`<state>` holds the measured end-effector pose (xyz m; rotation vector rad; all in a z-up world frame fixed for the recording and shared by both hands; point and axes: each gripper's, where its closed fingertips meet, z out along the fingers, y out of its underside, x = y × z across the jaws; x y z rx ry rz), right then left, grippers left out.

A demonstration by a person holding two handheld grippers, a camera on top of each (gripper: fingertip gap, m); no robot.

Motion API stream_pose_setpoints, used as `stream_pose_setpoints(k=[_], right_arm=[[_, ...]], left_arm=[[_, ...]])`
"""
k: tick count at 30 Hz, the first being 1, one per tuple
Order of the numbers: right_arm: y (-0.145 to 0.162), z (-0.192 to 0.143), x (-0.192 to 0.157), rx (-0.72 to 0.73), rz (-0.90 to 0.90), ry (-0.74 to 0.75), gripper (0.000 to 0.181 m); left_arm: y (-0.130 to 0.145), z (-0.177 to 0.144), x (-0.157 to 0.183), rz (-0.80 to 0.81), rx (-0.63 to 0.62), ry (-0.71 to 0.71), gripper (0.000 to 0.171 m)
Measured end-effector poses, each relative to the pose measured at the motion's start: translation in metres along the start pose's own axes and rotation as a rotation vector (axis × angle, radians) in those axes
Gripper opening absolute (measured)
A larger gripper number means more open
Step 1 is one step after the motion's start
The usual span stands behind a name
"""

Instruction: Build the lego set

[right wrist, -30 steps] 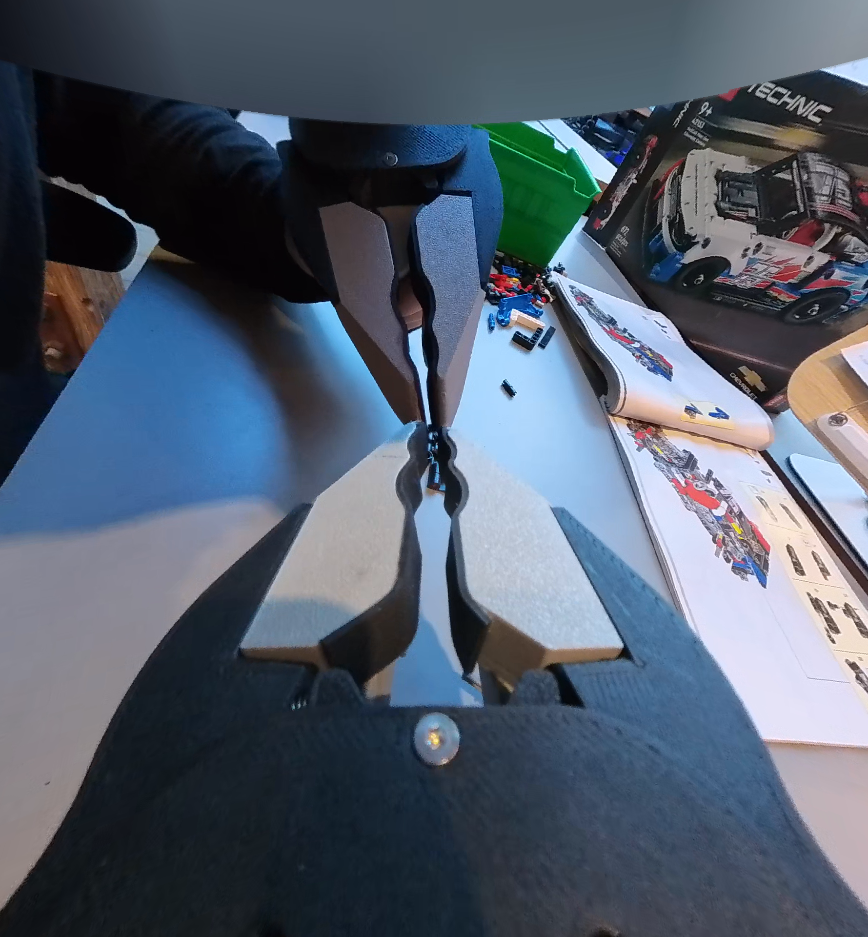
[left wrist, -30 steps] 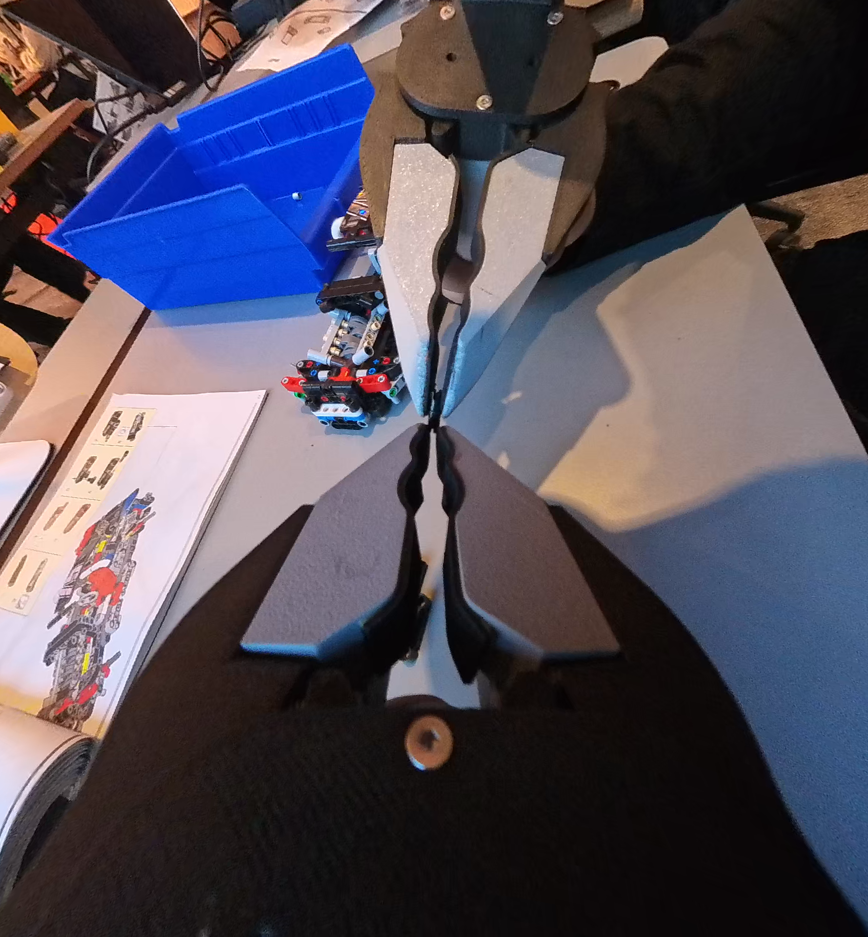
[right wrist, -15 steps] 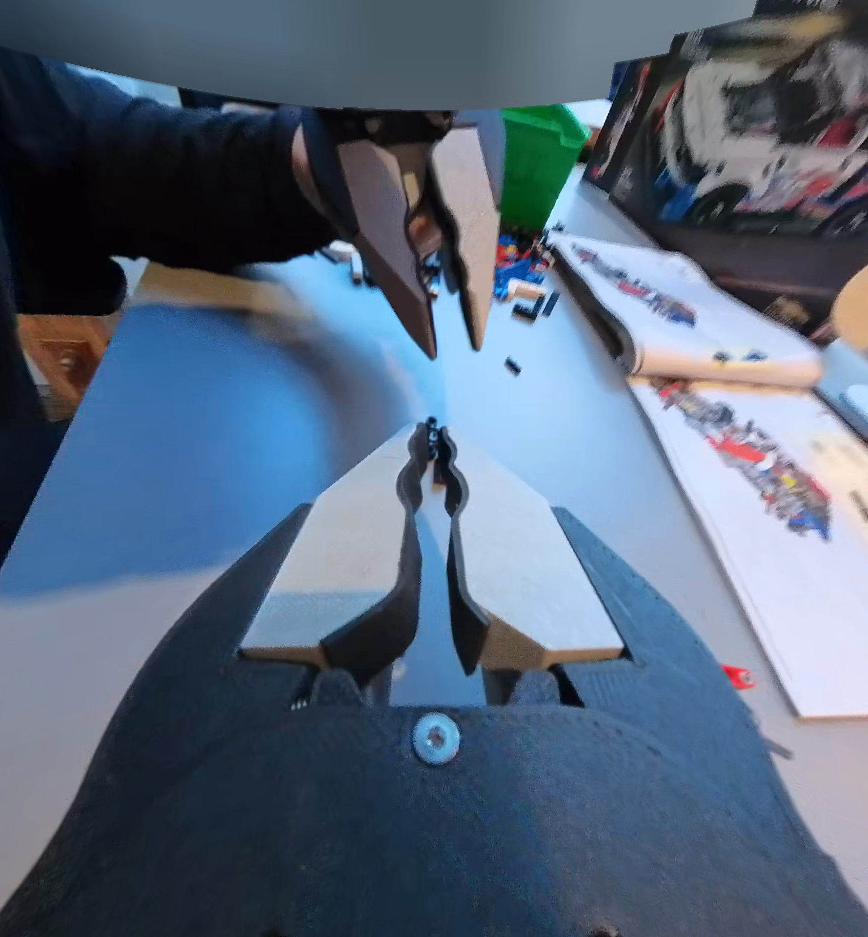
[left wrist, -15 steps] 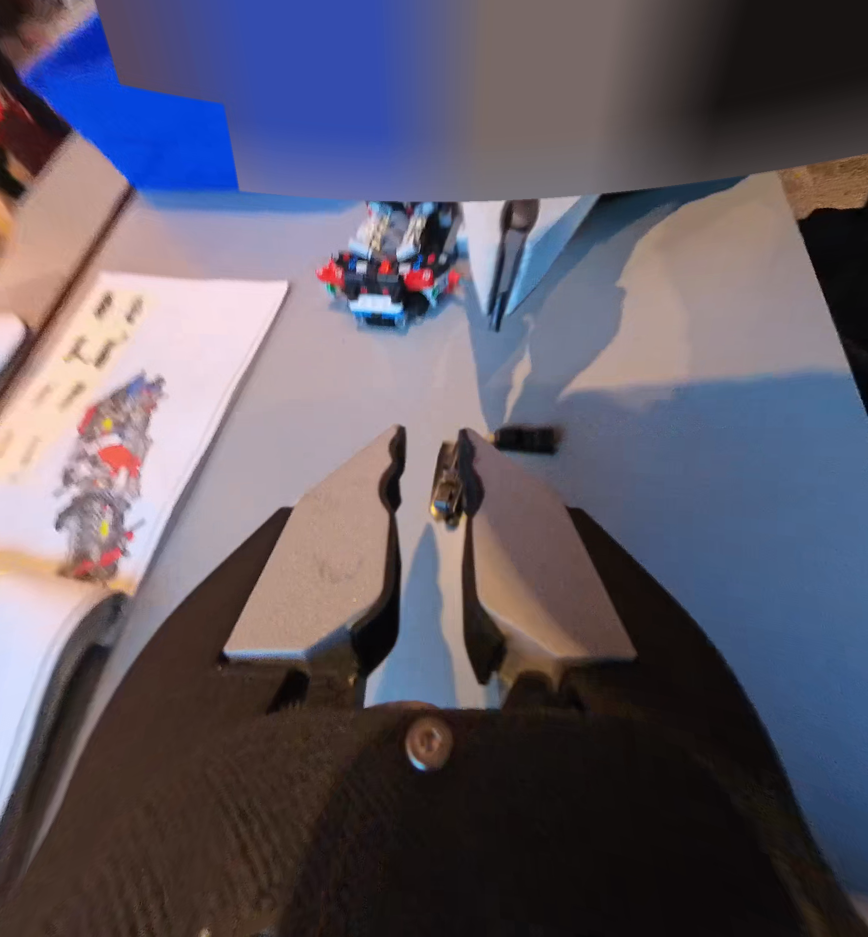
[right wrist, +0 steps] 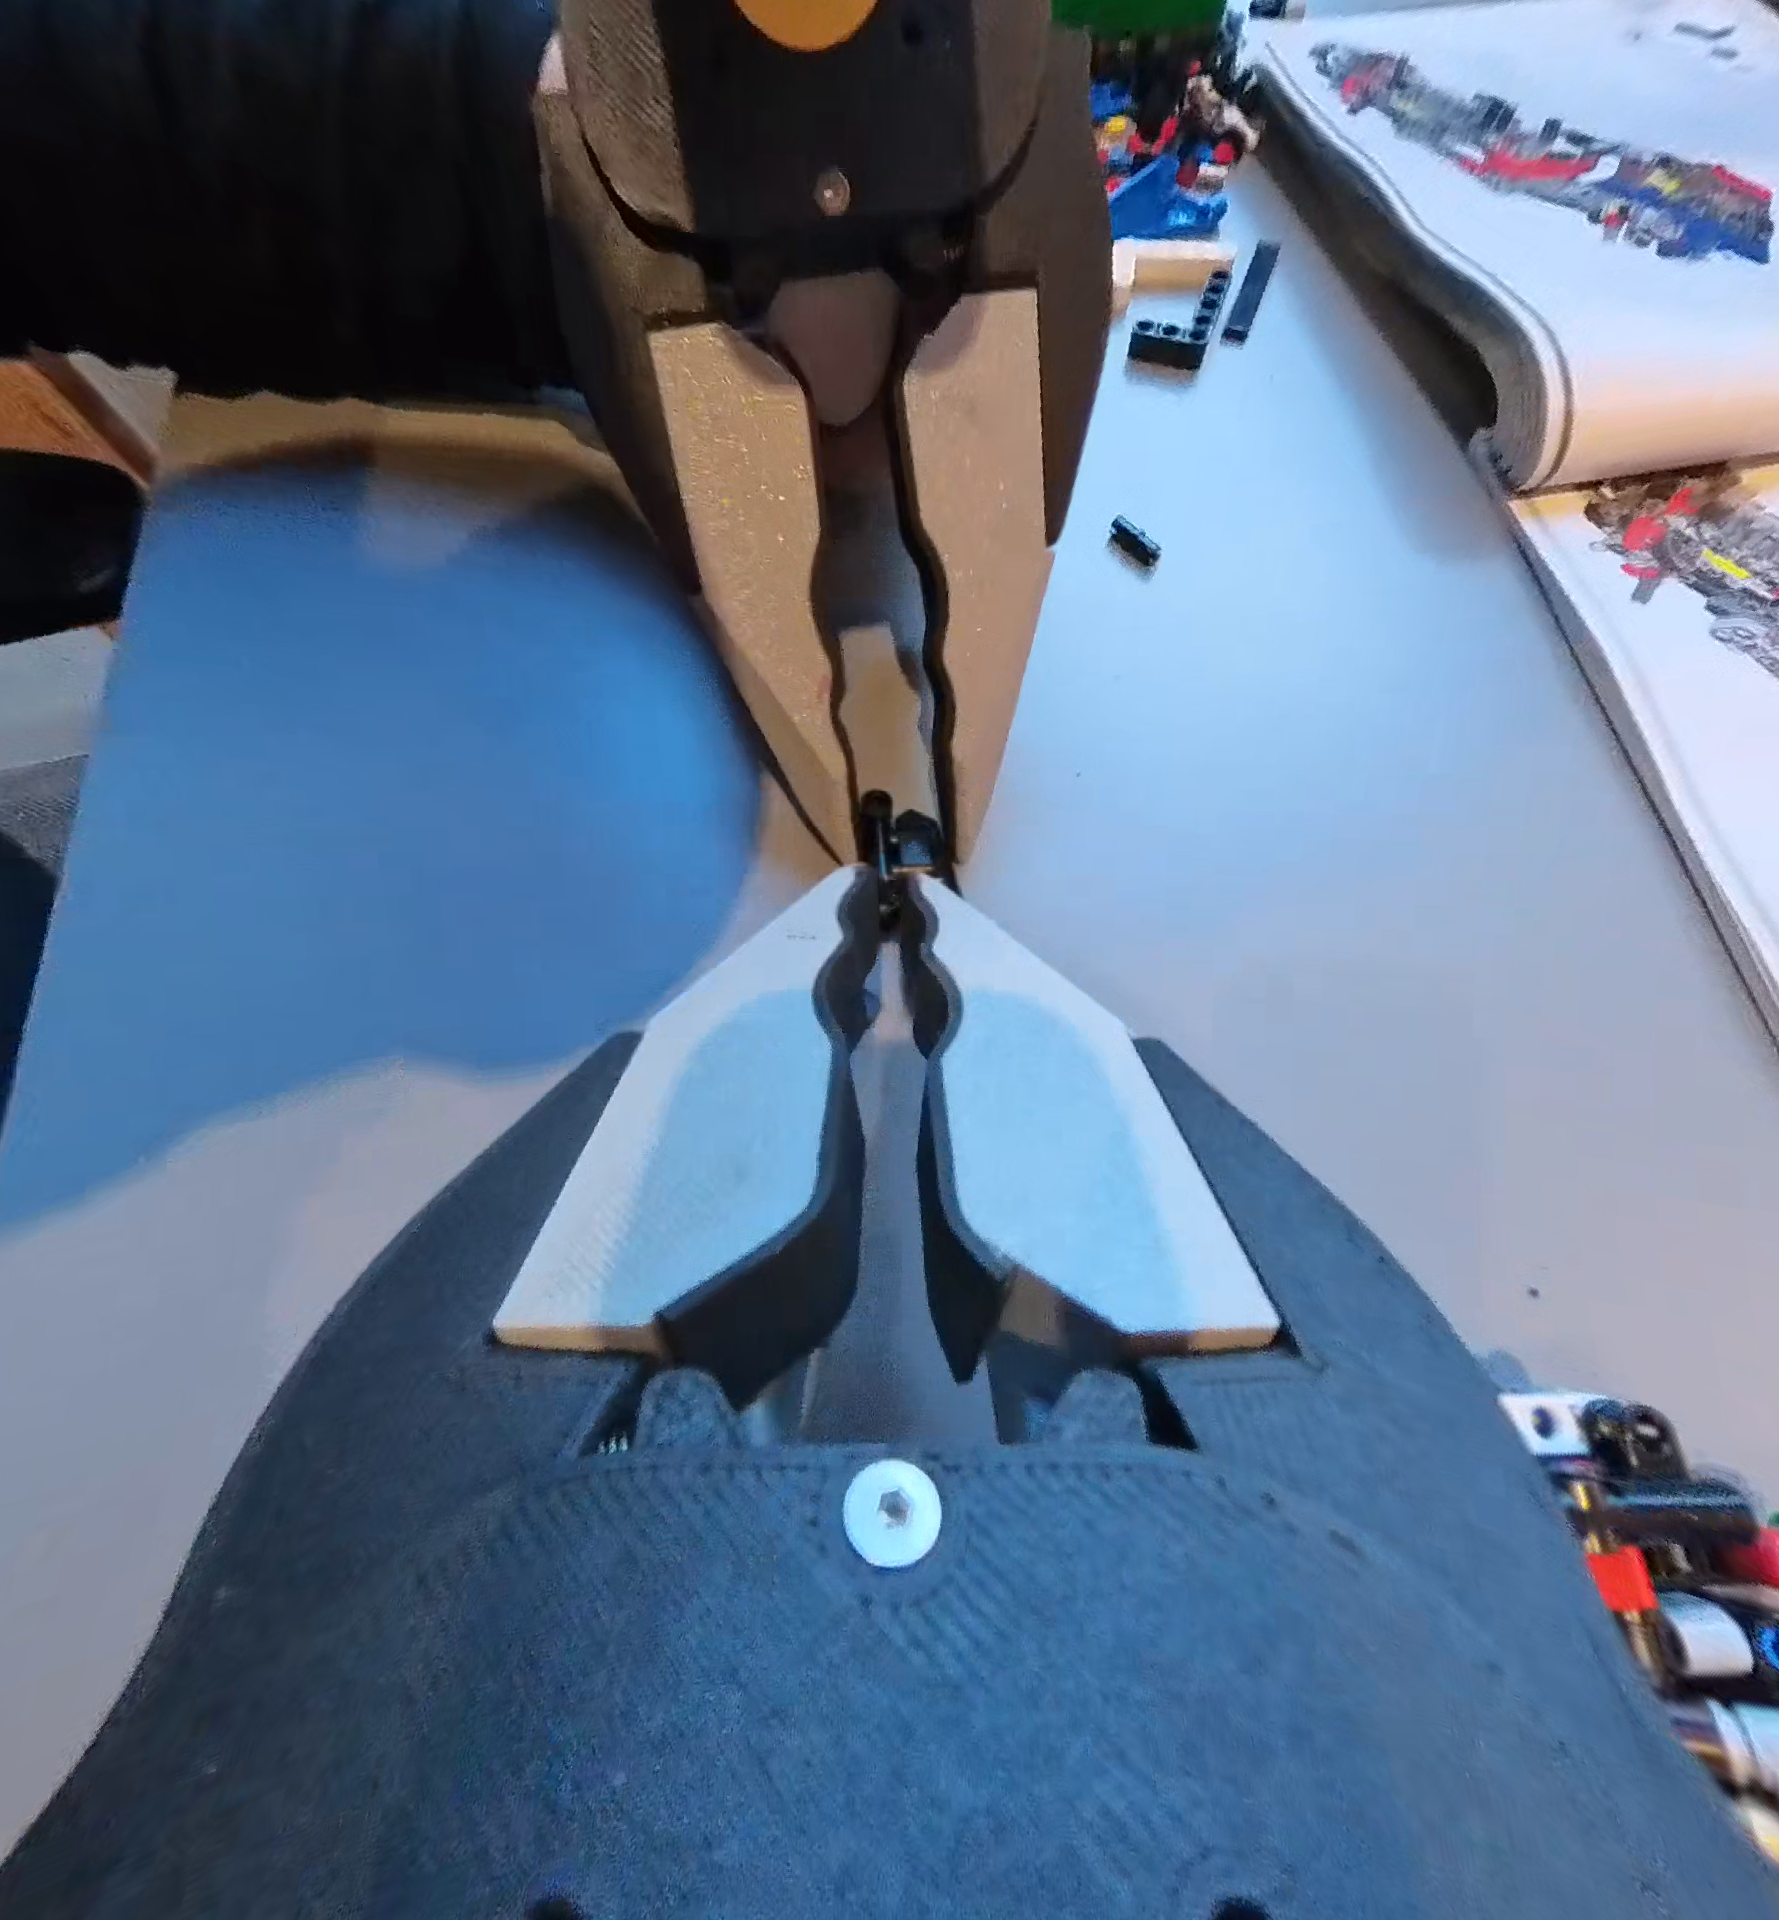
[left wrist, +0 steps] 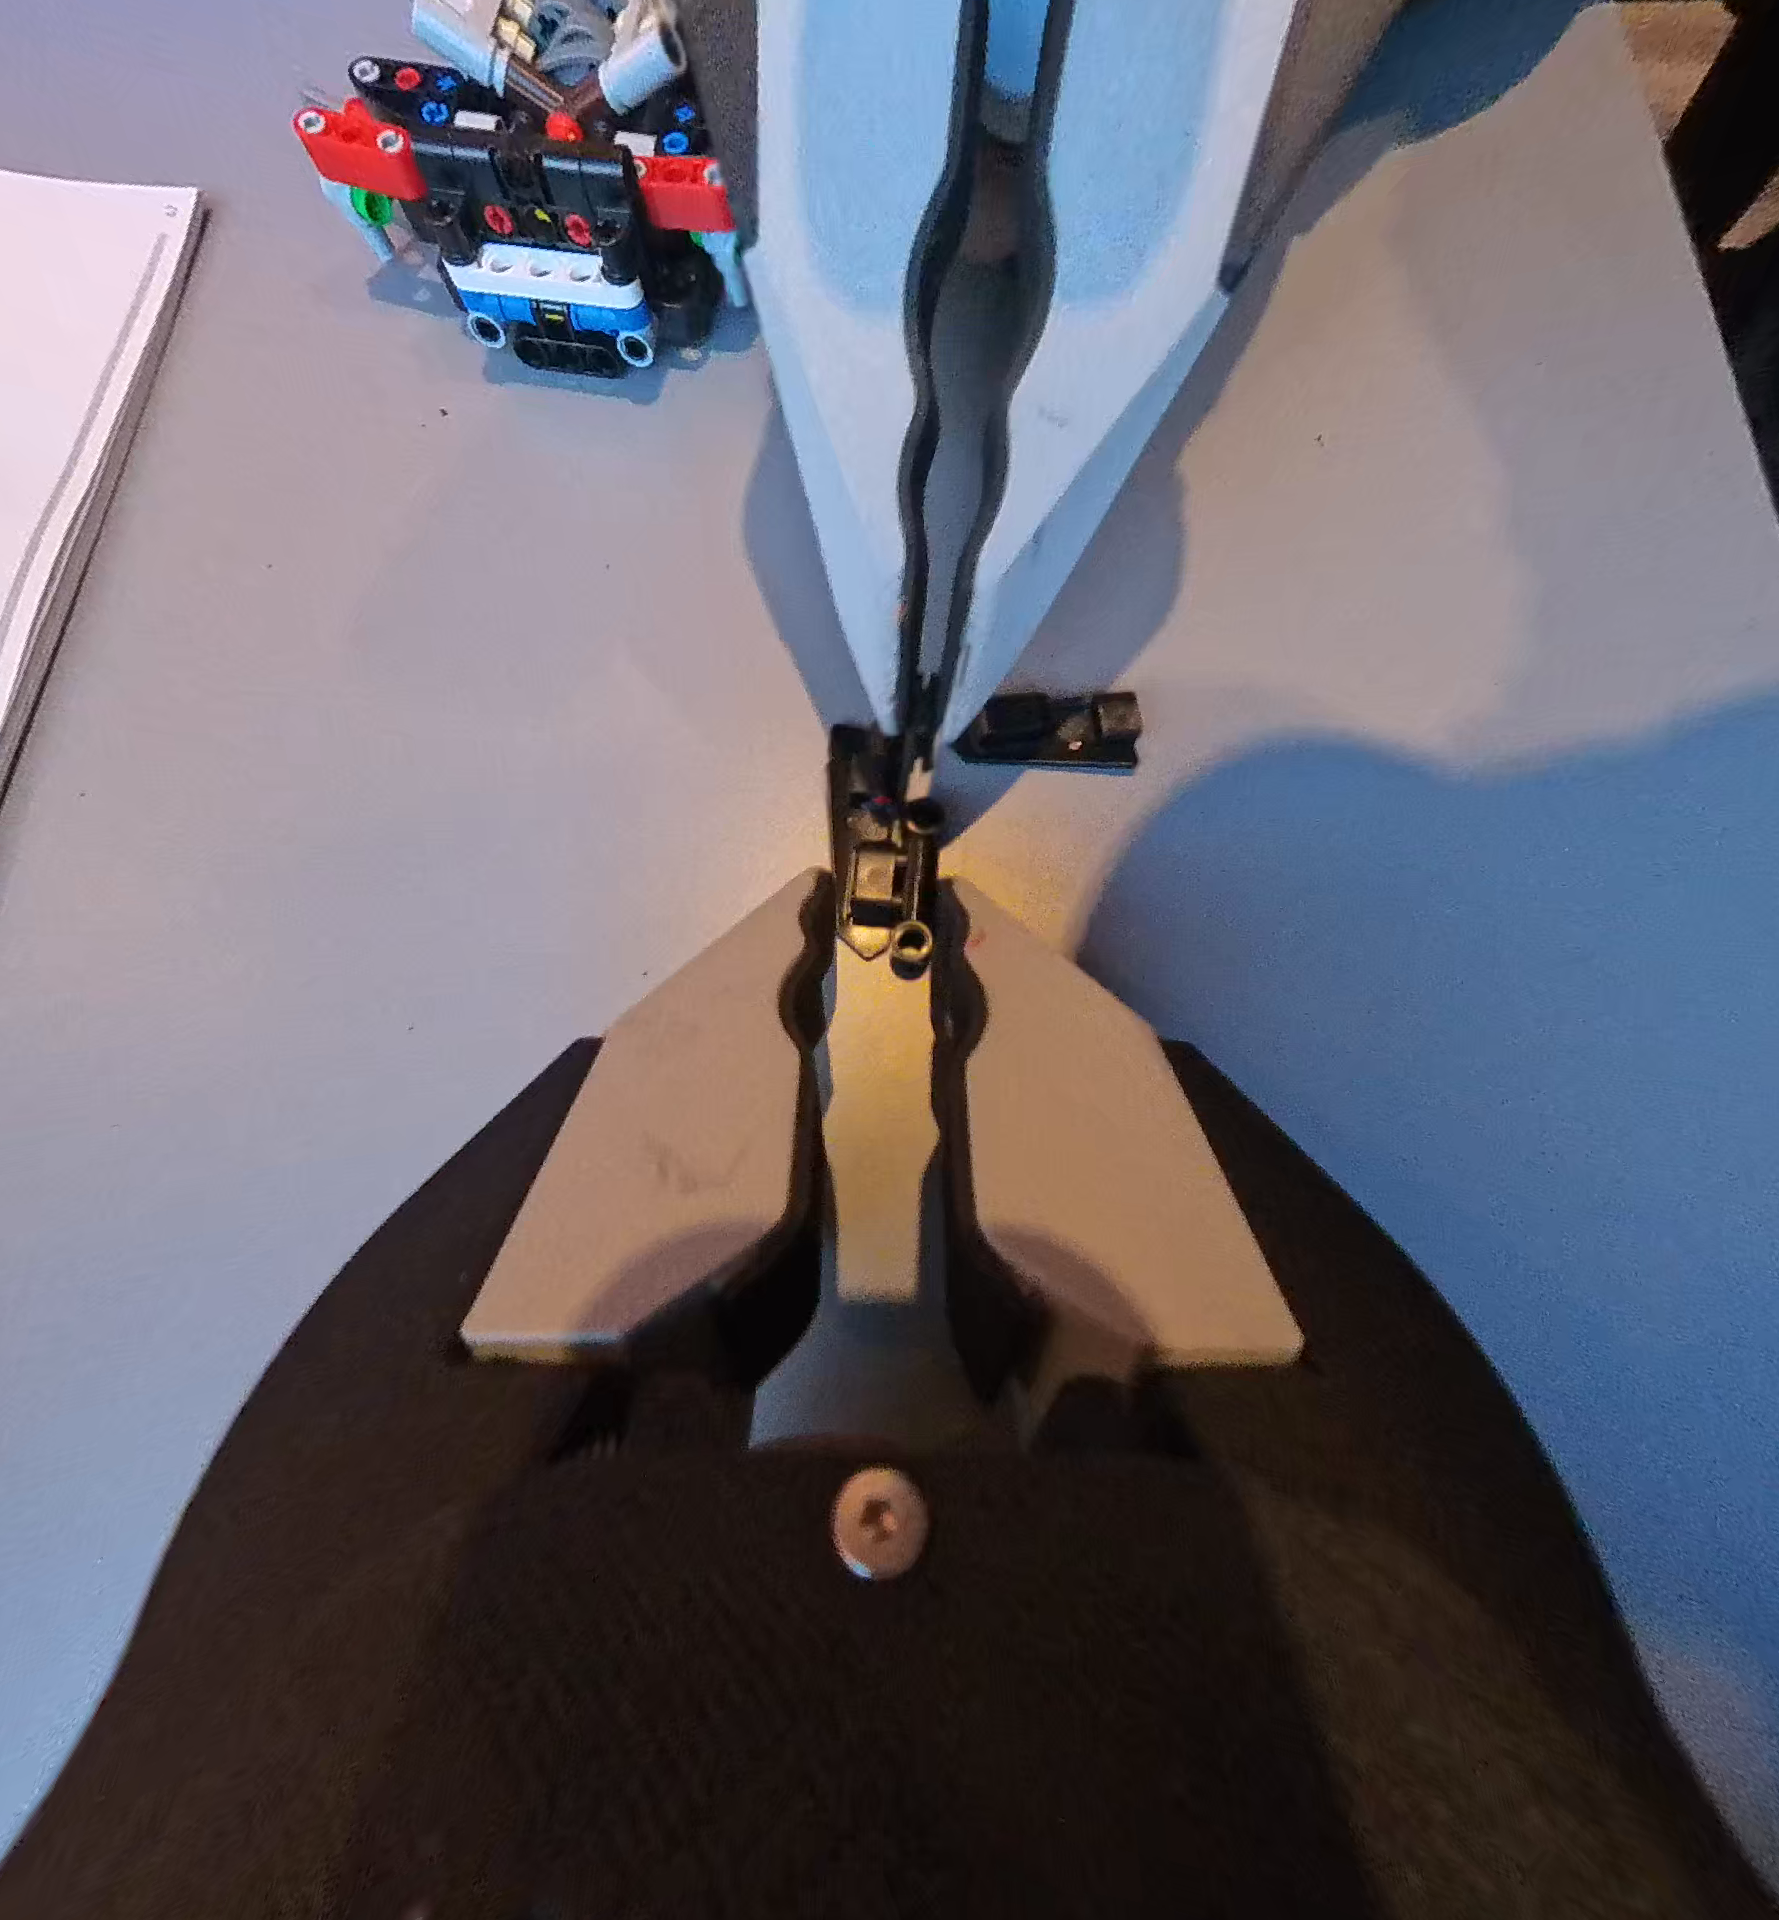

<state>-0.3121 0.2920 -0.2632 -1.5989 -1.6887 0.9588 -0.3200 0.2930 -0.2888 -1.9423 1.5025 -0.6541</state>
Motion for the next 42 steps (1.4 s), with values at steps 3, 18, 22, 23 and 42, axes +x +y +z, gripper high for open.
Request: stream_pose_setpoints(k=[3, 18, 22, 23, 42], right_arm=[[0.003, 0.005, 0.001, -0.043, 0.008, -0.006, 0.001], [0.013, 0.007, 0.004, -0.219, -0.029, -0.020, 0.001], [0.011, 0.006, 0.003, -0.250, -0.064, -0.035, 0.001], [0.009, 0.006, 0.000, -0.246, -0.063, -0.053, 0.001], [0.016, 0.006, -0.002, -0.465, -0.492, -0.121, 0.001]], left_arm=[[-0.002, 0.002, 0.001, -0.001, 0.010, -0.013, 0.015], [-0.003, 0.003, 0.001, -0.023, 0.016, -0.024, 0.015], [-0.003, 0.003, 0.000, -0.023, 0.017, -0.025, 0.015], [-0.003, 0.003, 0.000, -0.024, 0.017, -0.026, 0.015], [-0.004, 0.004, -0.001, -0.057, 0.019, -0.030, 0.015]])
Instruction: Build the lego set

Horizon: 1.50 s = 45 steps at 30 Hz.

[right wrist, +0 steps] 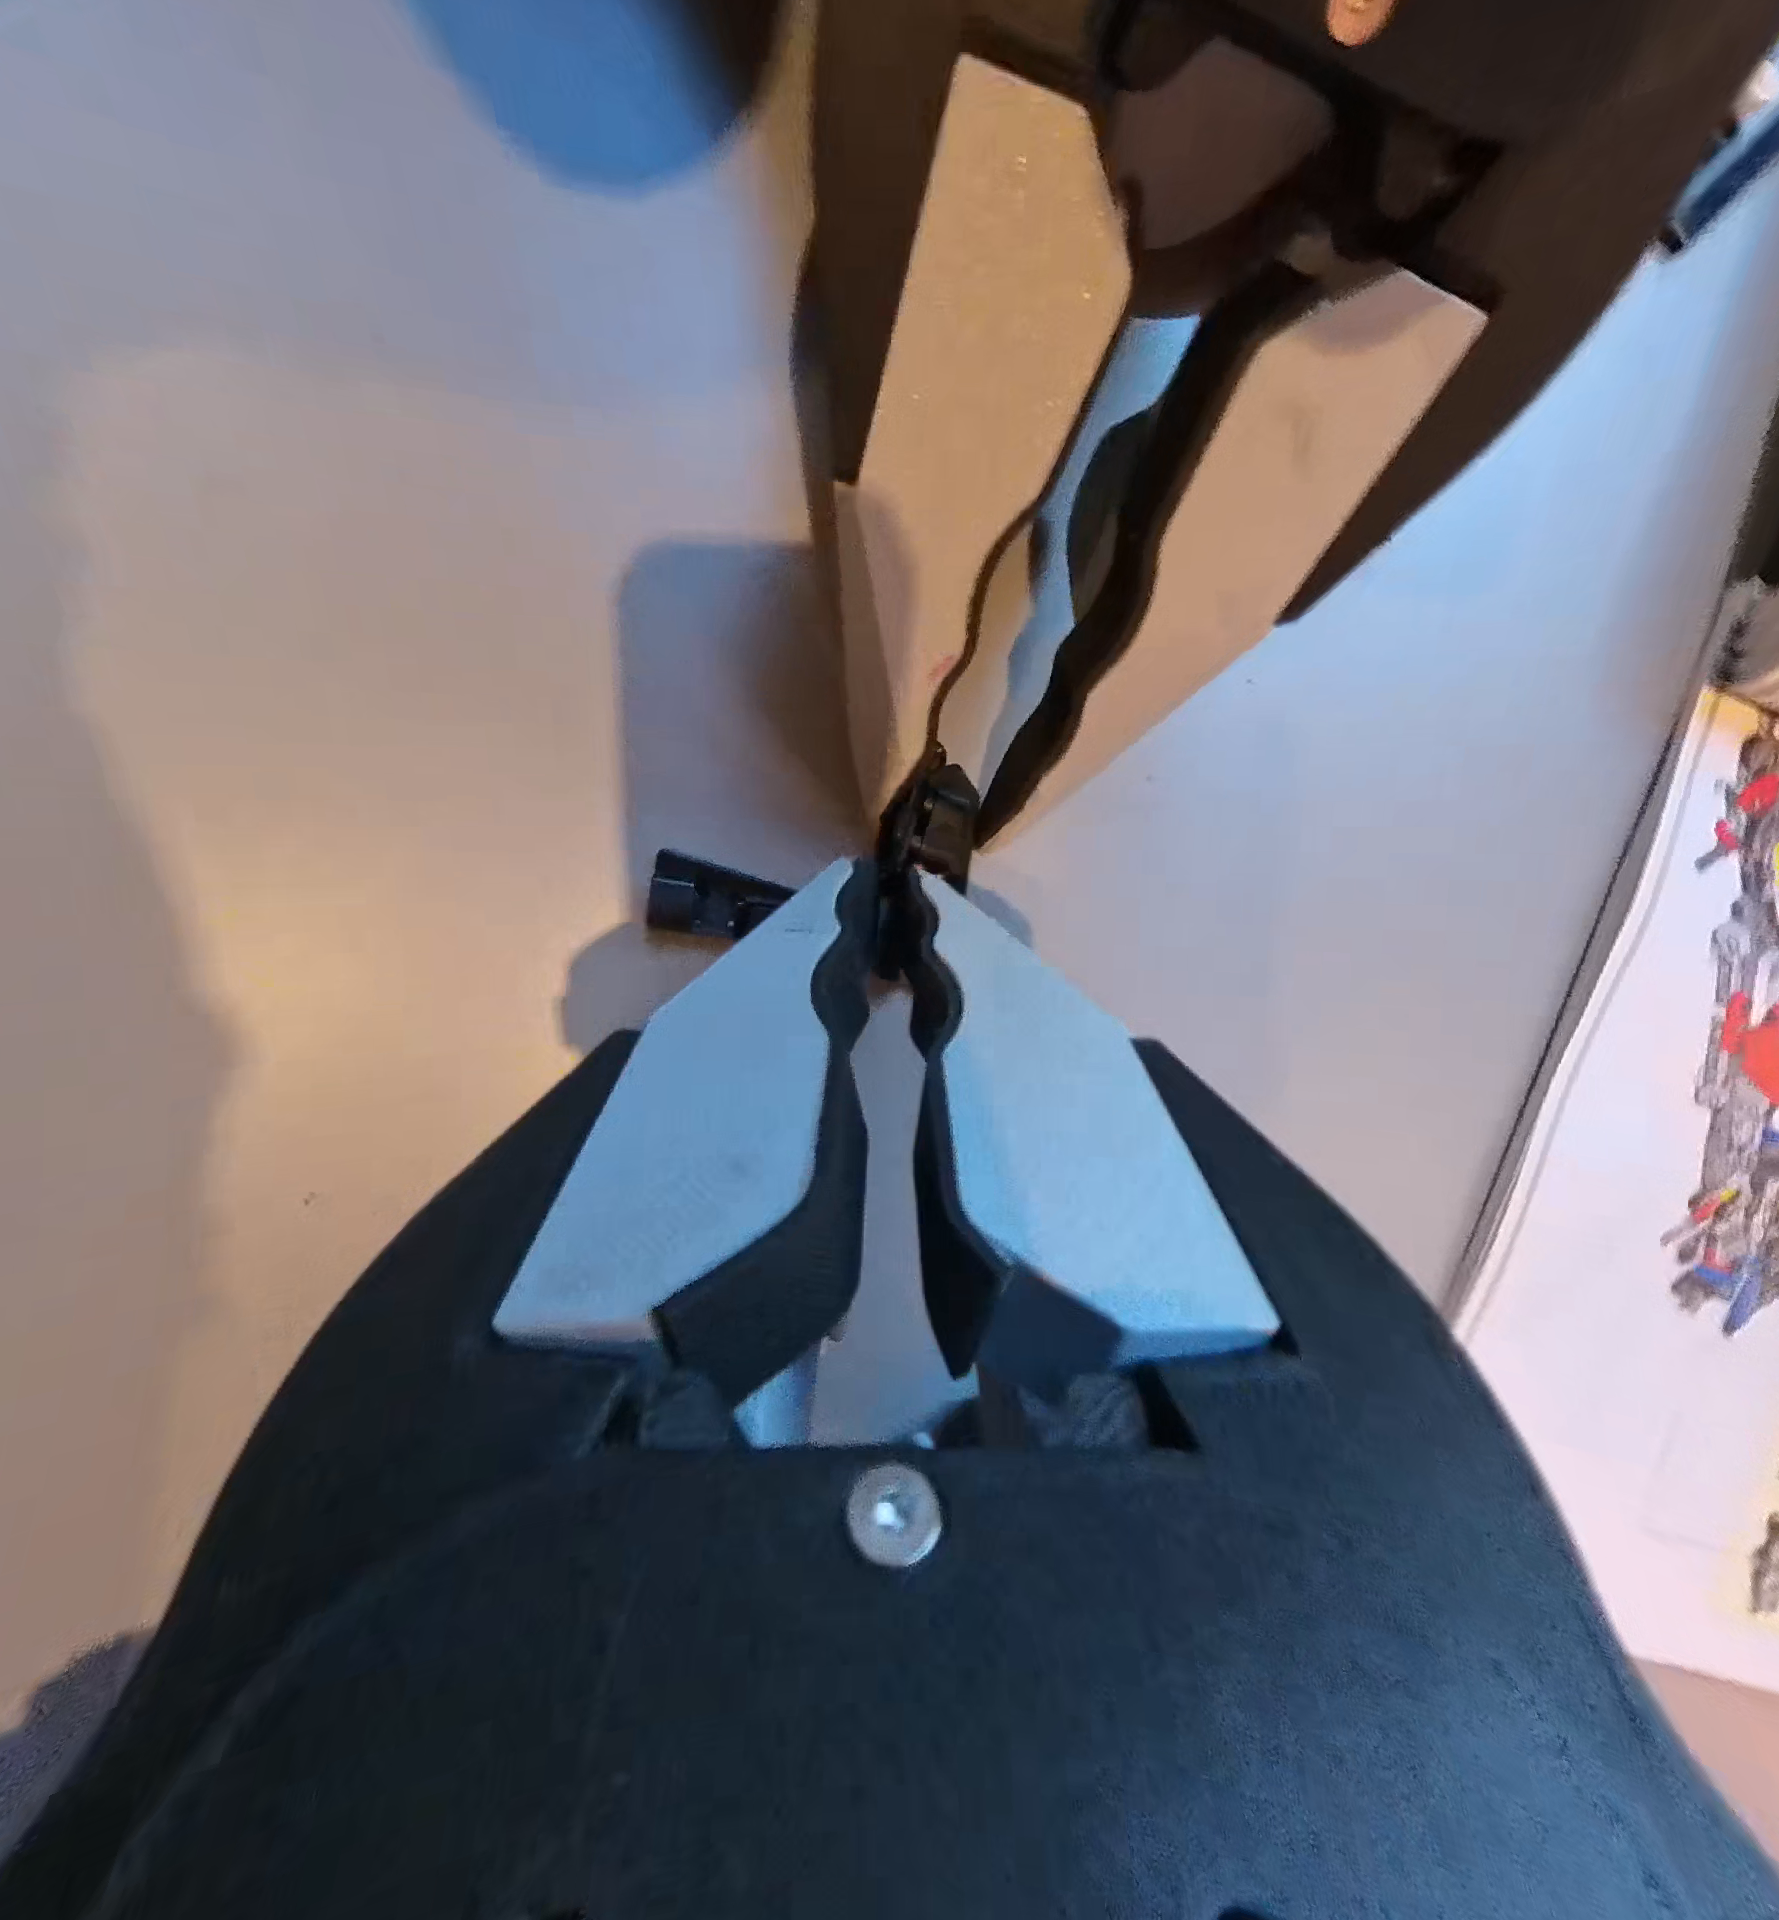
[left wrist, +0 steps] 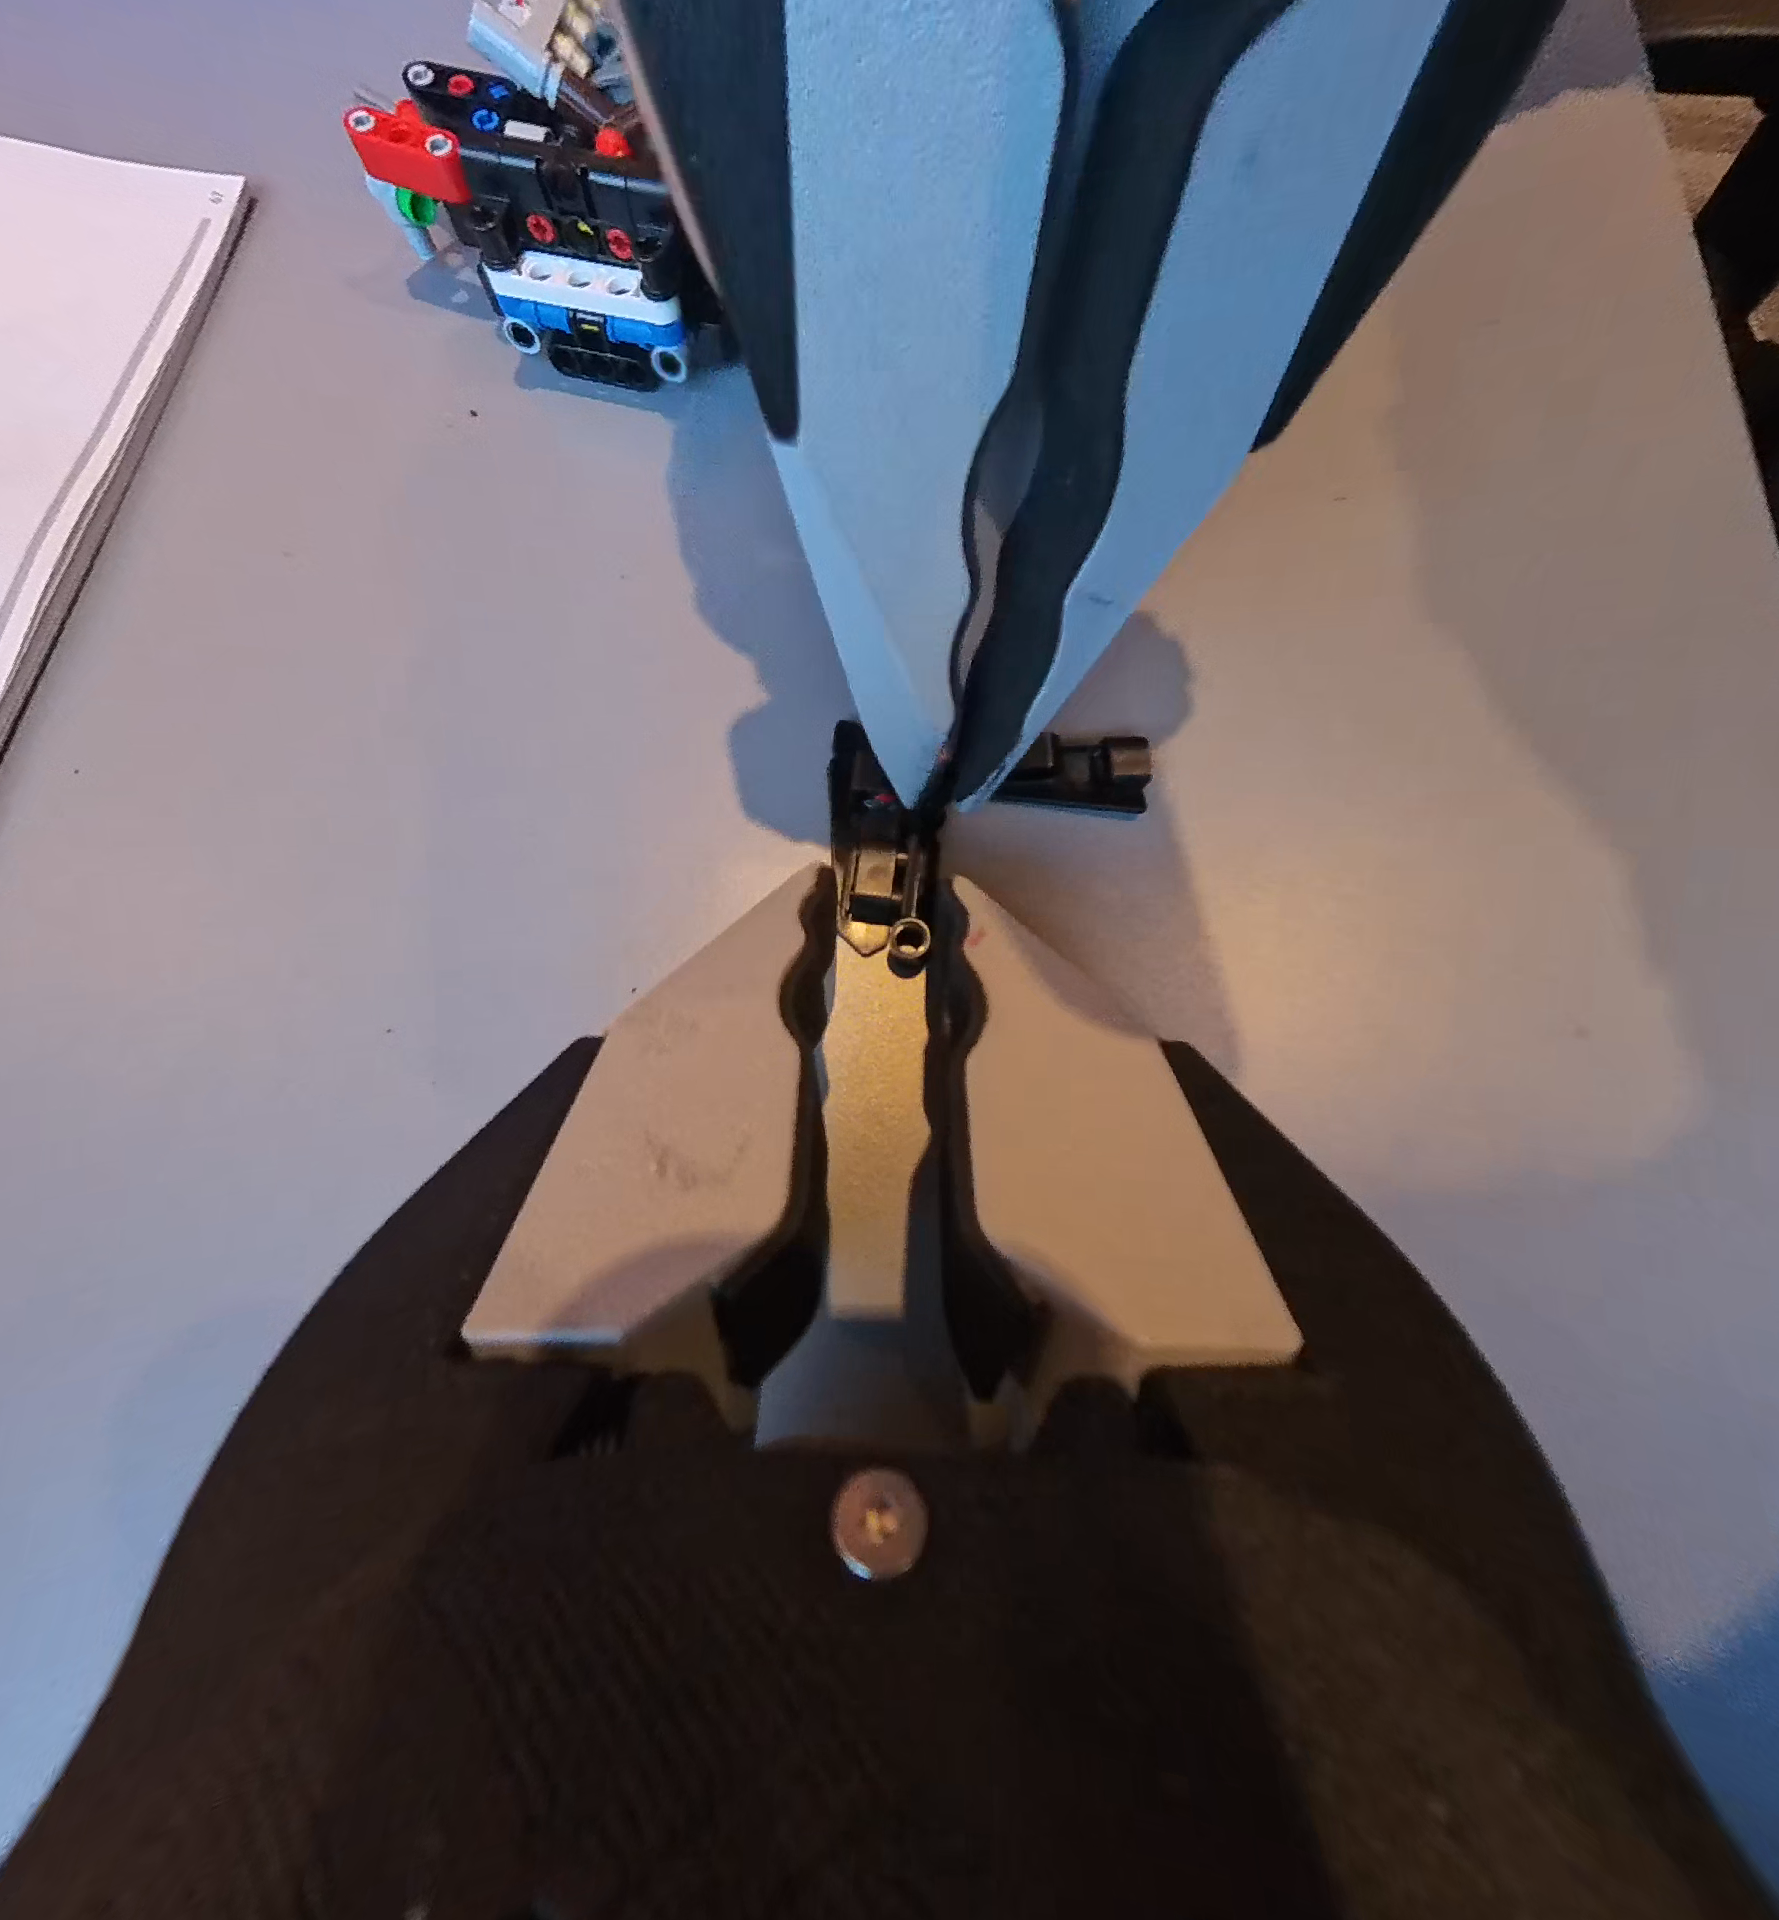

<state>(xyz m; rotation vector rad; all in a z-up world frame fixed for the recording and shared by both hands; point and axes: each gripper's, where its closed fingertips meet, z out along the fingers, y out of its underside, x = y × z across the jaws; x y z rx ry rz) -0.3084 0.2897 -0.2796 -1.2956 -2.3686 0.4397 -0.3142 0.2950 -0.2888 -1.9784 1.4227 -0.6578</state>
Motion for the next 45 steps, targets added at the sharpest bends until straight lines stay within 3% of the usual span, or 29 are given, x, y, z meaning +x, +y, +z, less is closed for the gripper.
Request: stream_pose_setpoints(k=[3, 9, 14, 20, 25, 29, 38, 43, 45], right_arm=[[-0.001, 0.001, 0.000, -0.014, -0.031, -0.065, 0.001], [-0.002, 0.001, 0.001, 0.003, 0.220, -0.028, 0.001], [0.001, -0.001, 0.002, 0.136, 0.465, 0.005, 0.001], [0.003, 0.005, 0.002, -0.004, 0.302, 0.022, 0.001], [0.001, 0.004, 0.004, 0.102, 0.425, -0.060, 0.001], [-0.010, -0.014, 0.012, 0.256, 0.424, -0.007, 0.000], [0.000, -0.005, 0.011, 0.124, 0.301, 0.076, 0.000], [0.002, -0.004, 0.010, 0.143, 0.328, 0.072, 0.000], [-0.010, -0.019, 0.018, 0.263, 0.377, 0.106, 0.000]], left_arm=[[0.000, 0.000, 0.000, -0.007, 0.001, 0.003, 0.015], [0.000, 0.000, 0.000, -0.037, 0.001, -0.006, 0.015], [-0.001, 0.001, -0.001, -0.048, 0.002, -0.036, 0.015], [-0.001, 0.001, -0.002, -0.066, 0.004, -0.038, 0.014], [-0.002, 0.001, -0.002, -0.065, 0.008, -0.040, 0.015], [-0.001, 0.001, -0.002, -0.062, 0.007, -0.043, 0.015], [-0.002, 0.001, -0.002, -0.066, 0.008, -0.042, 0.015], [-0.002, 0.001, -0.003, -0.061, 0.007, -0.054, 0.015], [-0.002, 0.002, -0.003, -0.065, 0.007, -0.068, 0.015]])
